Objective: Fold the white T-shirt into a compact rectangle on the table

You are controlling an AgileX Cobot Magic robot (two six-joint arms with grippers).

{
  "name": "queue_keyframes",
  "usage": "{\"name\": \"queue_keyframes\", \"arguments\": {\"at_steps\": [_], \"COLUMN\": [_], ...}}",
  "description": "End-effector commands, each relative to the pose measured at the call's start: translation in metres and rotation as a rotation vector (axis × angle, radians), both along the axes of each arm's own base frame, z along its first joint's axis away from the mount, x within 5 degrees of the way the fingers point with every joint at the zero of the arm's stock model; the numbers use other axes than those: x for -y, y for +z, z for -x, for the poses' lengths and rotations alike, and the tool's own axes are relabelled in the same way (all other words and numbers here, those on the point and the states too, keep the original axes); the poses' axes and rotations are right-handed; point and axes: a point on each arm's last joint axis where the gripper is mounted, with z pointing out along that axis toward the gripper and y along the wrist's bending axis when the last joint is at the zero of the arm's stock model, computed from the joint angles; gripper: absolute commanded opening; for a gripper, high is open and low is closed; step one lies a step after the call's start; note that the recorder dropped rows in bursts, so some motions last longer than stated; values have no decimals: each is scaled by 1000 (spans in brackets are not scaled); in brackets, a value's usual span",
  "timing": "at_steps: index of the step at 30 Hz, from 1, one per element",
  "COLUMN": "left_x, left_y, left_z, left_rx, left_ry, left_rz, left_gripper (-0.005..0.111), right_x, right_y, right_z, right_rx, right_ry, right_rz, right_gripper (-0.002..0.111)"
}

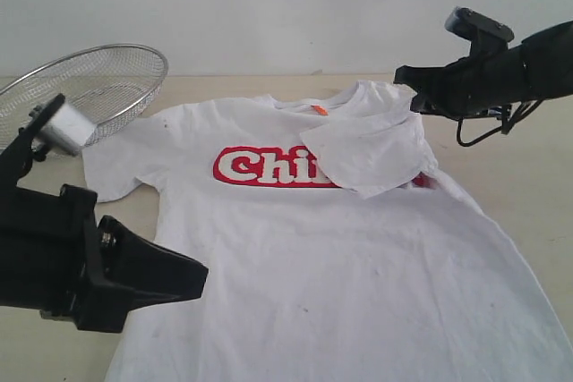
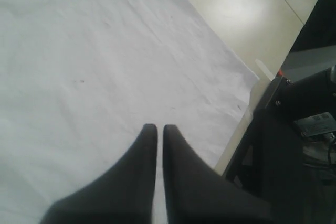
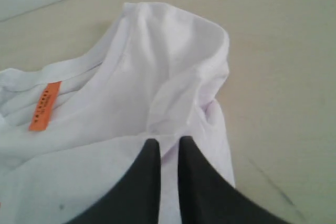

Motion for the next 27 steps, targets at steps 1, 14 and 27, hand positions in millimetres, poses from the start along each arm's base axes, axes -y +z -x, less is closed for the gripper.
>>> {"name": "queue_keyframes", "arguments": {"at_steps": [1,14,27], "left_x": [1,2,3], "left_y": [-7,-11,-10], "left_z": [-2,-5,-5], "left_rx": [-12,-11,1], "left_ry": [-7,-12,-15], "left_rz": [-19,-34,-23], "left_gripper": [4,4,4], "right_x": [3,8,27], "right_y": [-5,-13,36], "right_z": [-10,-21,1], "right_rx": [11,13,-33], "right_ry": [-1,-22,102], "right_rz": [27,15,-16], "right_gripper": [2,1,24]}}
